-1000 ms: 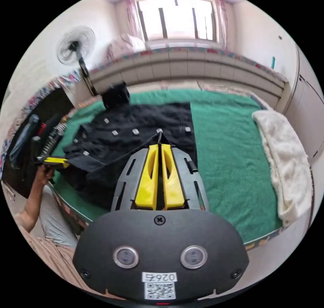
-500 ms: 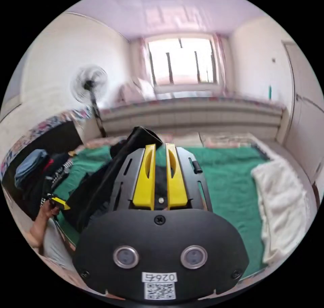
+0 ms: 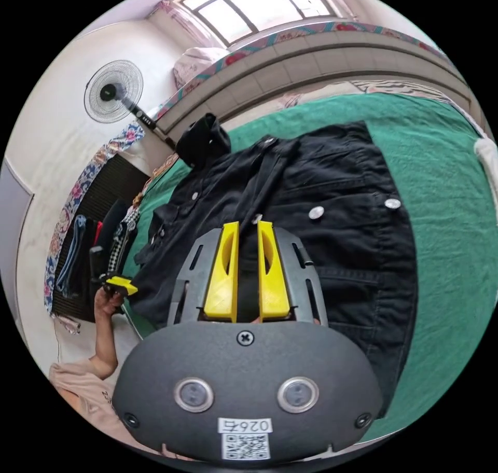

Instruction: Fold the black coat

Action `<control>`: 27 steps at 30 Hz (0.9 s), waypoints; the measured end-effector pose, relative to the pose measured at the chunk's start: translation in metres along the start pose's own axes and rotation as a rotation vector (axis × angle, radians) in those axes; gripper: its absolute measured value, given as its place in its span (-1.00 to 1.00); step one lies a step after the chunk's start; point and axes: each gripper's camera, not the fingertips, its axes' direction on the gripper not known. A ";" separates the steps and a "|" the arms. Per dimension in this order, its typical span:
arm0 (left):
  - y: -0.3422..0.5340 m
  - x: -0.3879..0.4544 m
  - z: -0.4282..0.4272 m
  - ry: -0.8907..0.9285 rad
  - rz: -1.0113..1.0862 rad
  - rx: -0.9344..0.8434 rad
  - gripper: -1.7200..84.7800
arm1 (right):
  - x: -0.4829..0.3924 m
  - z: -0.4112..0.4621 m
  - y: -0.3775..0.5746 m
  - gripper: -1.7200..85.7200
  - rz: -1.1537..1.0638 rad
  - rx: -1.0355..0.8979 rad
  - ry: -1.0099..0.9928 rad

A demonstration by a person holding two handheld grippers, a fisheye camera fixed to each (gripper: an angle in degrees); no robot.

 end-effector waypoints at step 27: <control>0.060 0.081 0.008 -0.131 0.329 -0.247 -0.98 | -0.464 0.123 0.629 -0.78 -0.714 -0.287 0.092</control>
